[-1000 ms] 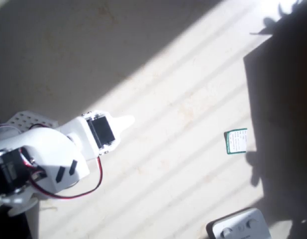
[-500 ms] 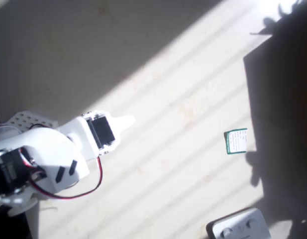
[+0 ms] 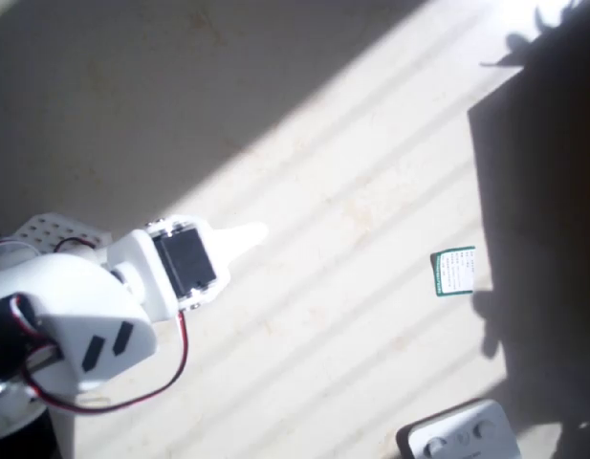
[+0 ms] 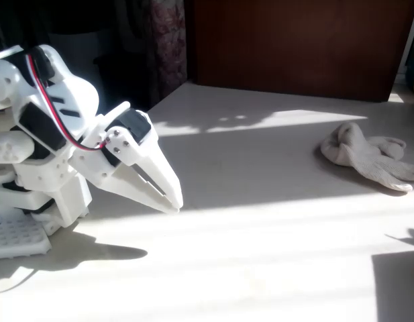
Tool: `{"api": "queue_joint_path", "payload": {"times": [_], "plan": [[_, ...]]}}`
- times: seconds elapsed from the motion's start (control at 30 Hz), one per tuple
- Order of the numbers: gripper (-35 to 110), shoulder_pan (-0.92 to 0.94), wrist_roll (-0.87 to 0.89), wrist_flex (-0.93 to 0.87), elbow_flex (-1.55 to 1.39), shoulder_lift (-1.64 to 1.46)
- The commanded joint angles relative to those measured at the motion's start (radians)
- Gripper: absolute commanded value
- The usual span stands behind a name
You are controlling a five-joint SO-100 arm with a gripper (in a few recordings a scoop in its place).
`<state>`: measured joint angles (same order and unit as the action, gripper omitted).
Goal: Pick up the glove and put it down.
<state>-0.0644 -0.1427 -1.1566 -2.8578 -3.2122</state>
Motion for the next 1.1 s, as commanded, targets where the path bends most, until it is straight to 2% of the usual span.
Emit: {"api": "queue_joint_path", "payload": {"times": [0.0,0.57,1.07], "plan": [[1,-0.012,0.008,0.006,0.127,0.101],[1,-0.021,-0.005,0.017,1.077,1.063],[1,-0.344,0.006,0.017,1.835,1.836]]}}
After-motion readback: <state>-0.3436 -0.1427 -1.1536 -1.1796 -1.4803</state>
